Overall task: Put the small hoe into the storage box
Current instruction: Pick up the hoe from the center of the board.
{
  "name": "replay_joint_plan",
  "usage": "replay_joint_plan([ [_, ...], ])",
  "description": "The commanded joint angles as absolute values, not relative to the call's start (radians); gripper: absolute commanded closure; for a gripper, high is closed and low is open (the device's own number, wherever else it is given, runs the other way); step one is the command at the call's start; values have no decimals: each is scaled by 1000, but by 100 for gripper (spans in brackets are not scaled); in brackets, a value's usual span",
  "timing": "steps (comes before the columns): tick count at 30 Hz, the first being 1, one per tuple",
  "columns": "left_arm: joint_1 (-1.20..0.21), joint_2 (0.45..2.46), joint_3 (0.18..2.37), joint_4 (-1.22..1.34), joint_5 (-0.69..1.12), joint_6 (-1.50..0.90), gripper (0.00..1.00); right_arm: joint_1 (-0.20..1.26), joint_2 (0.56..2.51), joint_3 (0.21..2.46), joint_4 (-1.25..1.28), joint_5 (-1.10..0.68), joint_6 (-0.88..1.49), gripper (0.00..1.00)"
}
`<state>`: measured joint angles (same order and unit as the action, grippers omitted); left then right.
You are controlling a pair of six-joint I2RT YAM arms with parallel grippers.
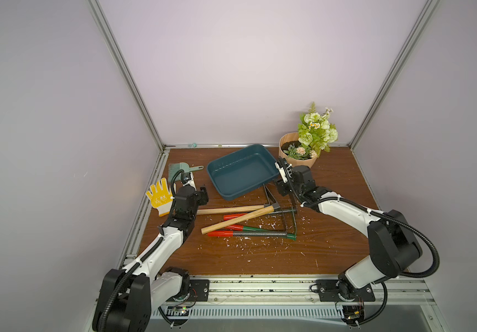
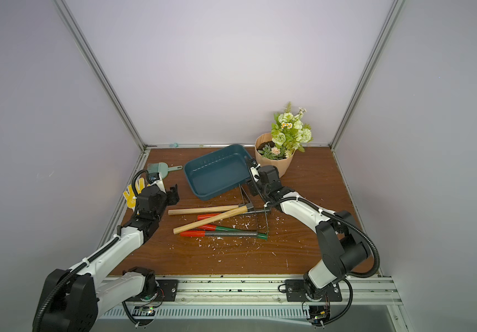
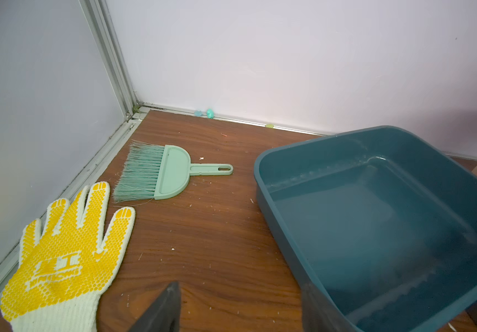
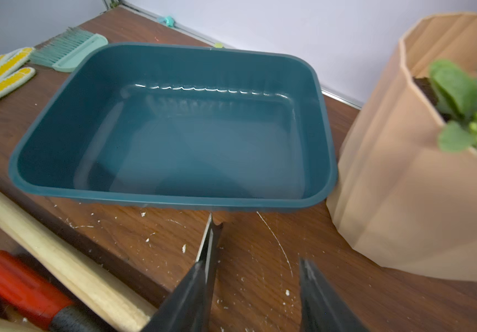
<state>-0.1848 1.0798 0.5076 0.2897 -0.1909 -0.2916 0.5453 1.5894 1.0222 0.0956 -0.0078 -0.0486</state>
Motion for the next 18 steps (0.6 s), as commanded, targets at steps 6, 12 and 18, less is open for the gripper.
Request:
replay_joint_plan([
  [6, -196, 1089, 534, 265, -175, -334, 32, 592, 1666, 1080, 5, -50, -55, 47],
  [12, -196, 1086, 539, 259, -174, -338, 32, 596, 1702, 1095, -29, -66, -61, 49],
  [18, -195, 1089, 548, 247, -173, -339, 32, 596, 1760, 1125, -49, -3, -66, 51],
])
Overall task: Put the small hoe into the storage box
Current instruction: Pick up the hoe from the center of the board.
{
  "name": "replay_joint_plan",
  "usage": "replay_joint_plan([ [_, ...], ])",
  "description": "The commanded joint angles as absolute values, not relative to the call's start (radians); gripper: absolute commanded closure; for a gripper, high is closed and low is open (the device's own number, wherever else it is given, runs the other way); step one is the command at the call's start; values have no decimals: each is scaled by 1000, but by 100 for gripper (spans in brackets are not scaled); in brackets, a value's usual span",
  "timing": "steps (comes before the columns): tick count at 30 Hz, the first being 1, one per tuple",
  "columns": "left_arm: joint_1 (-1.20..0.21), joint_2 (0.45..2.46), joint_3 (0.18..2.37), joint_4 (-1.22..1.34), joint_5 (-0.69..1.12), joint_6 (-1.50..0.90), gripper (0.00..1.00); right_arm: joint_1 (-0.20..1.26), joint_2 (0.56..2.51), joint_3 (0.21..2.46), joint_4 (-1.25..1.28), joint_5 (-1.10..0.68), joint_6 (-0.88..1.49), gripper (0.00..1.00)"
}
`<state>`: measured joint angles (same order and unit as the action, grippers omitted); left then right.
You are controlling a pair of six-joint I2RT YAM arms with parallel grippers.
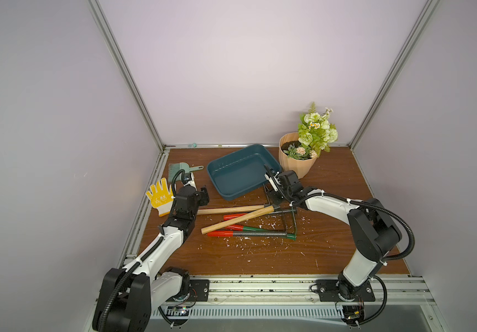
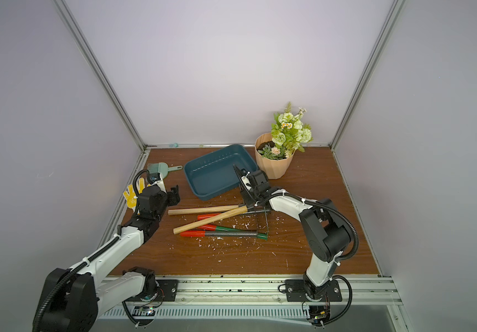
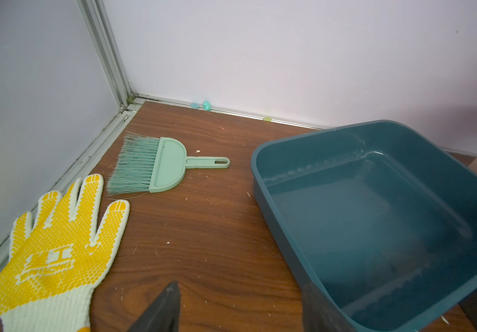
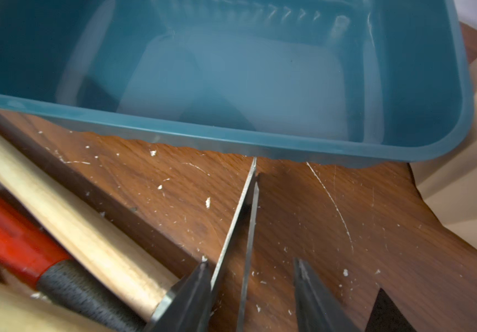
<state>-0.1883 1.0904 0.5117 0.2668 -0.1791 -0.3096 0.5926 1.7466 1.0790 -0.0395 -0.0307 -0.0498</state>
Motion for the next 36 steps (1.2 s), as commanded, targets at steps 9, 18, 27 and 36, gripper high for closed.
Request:
replay_joint_plan([
  [9, -196, 1083, 548, 241, -175, -333, 32, 594, 1870, 1191, -57, 82, -55, 55],
  [18, -196, 1072, 546, 238, -167, -333, 32, 595, 1925, 1240, -66, 87, -37, 73],
  [27, -206, 1077, 548, 239, -138, -336, 32, 595, 1860, 1233, -107, 138, -40, 94],
  [36, -247, 1072, 563, 250, -33, -299, 32, 593, 1717, 1242, -120, 213, -68, 100],
])
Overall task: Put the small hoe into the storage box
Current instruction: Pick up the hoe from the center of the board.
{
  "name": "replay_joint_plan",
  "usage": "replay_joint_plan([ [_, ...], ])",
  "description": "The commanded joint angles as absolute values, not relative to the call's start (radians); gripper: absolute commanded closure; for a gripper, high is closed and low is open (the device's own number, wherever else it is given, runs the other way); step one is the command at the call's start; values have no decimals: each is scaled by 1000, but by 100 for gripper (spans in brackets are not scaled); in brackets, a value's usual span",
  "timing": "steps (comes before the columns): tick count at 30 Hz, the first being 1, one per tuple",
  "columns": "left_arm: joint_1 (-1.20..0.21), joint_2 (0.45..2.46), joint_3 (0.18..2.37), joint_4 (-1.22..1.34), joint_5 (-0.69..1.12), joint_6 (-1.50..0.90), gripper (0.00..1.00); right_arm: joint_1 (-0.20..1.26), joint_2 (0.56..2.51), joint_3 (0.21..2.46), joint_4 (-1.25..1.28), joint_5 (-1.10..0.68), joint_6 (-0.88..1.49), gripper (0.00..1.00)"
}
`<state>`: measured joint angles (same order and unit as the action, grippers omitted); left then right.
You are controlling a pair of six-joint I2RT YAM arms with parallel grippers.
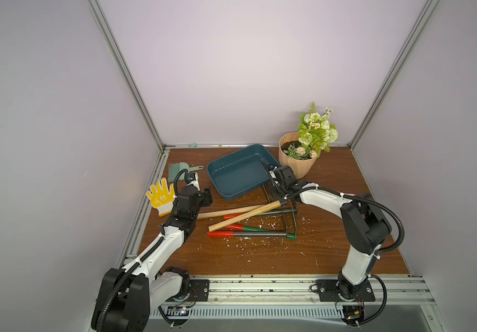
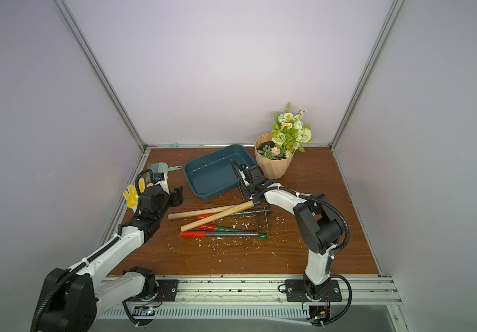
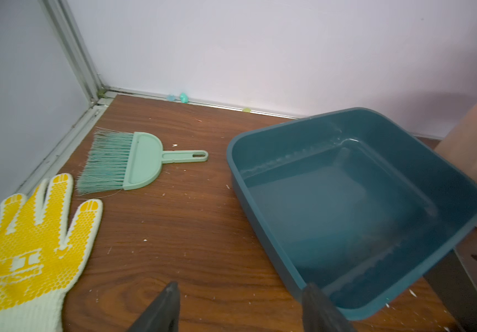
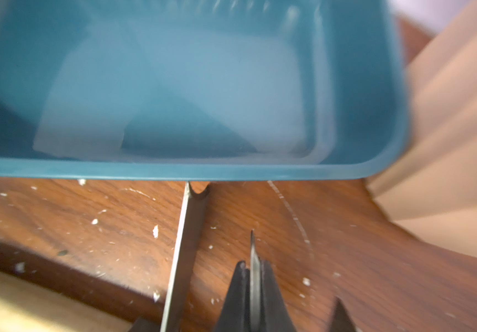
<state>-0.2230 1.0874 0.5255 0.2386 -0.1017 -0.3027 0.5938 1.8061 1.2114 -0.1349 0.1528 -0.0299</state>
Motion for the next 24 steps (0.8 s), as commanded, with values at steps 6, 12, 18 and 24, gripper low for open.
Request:
replay_joint_plan([
  [6, -261, 1114, 559, 319, 276, -251, 33, 564, 1628, 1240, -50, 228, -172, 100],
  [12, -318, 1232, 645, 271, 582, -154, 35, 530, 1573, 1259, 17, 97, -272, 100],
  [18, -411, 1324, 754, 135, 687, -49, 38, 519, 1538, 1272, 65, -18, -396, 100],
  [24, -431, 1365, 824, 26, 731, 28, 39, 511, 1516, 1281, 98, -69, -447, 100],
])
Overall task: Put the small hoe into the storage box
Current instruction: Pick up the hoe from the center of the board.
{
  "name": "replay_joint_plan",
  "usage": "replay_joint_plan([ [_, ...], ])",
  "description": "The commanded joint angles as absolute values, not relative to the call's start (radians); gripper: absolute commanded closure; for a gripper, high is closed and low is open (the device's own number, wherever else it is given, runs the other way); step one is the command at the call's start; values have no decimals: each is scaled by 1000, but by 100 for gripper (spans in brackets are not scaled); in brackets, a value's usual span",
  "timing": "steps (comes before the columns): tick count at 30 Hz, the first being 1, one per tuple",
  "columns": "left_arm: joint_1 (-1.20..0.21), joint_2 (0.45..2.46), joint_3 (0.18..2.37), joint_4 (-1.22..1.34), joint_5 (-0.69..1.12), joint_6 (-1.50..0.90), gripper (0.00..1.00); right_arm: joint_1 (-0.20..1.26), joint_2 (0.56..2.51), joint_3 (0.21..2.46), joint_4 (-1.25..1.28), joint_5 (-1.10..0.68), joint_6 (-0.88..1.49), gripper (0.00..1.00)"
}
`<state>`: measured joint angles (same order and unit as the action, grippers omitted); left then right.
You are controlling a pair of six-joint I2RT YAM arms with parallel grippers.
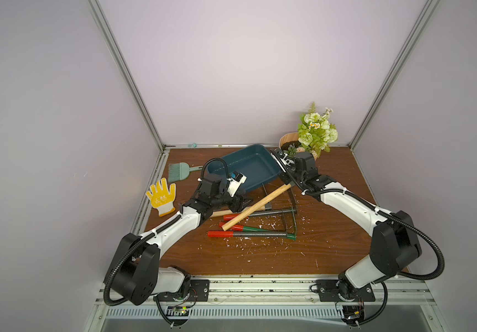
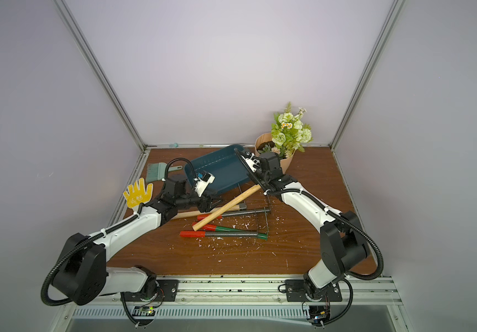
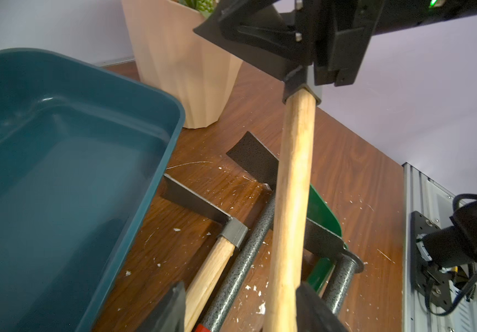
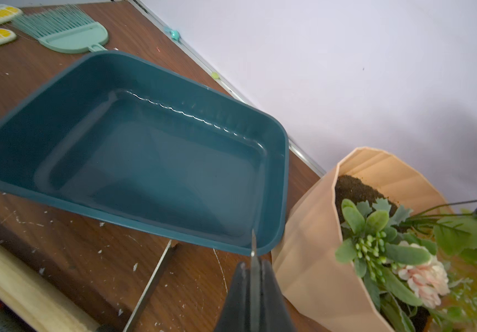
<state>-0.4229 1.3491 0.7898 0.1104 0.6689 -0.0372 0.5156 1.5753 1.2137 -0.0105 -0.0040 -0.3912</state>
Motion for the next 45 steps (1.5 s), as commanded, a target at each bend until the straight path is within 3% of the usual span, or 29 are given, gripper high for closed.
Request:
replay_joint_plan([
  [1, -432, 1369, 833, 12, 740, 37, 39, 511, 1517, 1287, 98, -69, -454, 100],
  [9, -472, 1414, 891, -84, 748, 104, 41, 502, 1522, 1335, 108, -79, -471, 100],
  [20, -493, 1479, 921, -59, 752, 104, 57, 500, 1488, 1316, 137, -111, -474, 100],
  [27, -493, 1482, 939, -58, 753, 109, 81, 498, 1473, 1279, 169, -121, -459, 100],
  [30, -493, 1485, 946, -66, 737, 102, 100, 499, 1475, 1265, 176, -122, -449, 100],
  [32, -493, 1484, 944, -65, 705, 89, 100, 499, 1476, 1253, 186, -121, -436, 100],
  [38, -513, 1437, 933, -70, 424, 68, 100, 499, 1471, 1202, 215, -113, -393, 84],
  [45, -583, 1384, 940, -109, 28, 94, 100, 499, 1473, 1181, 223, -113, -352, 76],
])
